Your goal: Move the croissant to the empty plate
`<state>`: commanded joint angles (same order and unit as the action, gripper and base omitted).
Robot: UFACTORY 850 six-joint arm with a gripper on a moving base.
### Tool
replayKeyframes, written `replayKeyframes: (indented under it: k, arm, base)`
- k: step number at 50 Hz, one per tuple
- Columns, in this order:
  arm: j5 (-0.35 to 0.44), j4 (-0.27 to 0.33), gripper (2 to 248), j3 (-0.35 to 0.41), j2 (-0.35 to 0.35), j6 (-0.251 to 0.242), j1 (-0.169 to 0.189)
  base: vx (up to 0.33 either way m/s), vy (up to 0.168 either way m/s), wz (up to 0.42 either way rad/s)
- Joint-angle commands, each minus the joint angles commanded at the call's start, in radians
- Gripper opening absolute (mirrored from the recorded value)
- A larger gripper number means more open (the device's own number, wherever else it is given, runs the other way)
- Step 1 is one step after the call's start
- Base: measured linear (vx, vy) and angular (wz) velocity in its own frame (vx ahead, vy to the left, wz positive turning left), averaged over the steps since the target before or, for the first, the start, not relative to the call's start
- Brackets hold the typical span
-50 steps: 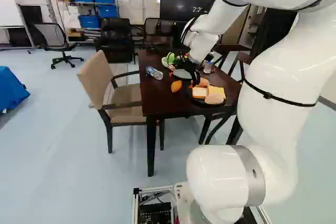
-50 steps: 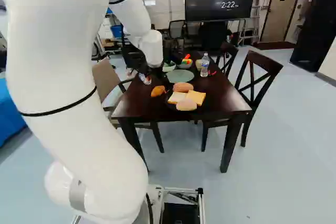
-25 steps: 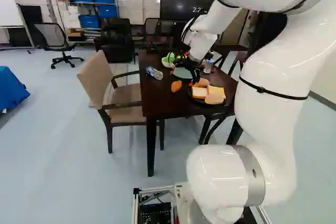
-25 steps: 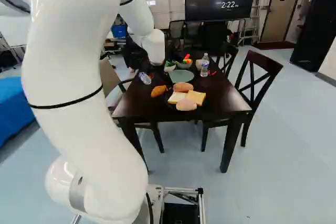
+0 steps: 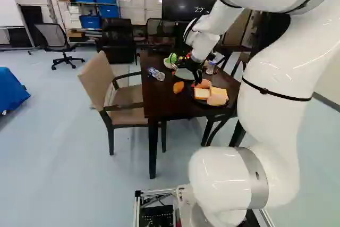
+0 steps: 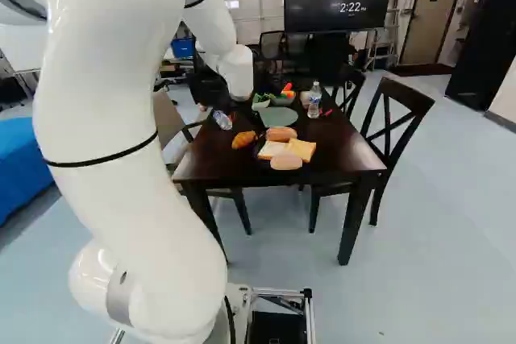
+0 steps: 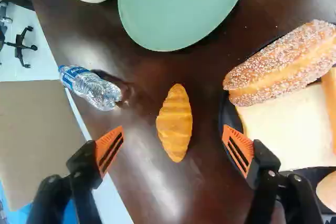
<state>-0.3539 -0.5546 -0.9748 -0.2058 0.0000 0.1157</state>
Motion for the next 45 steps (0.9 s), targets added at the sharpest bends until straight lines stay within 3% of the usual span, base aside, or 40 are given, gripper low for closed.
replayKeyframes:
  k: [45]
  arm:
    - [0.000, 0.000, 247, -0.056, -0.103, 0.000, -0.034]
  base:
    - [0.000, 0.000, 0.000]
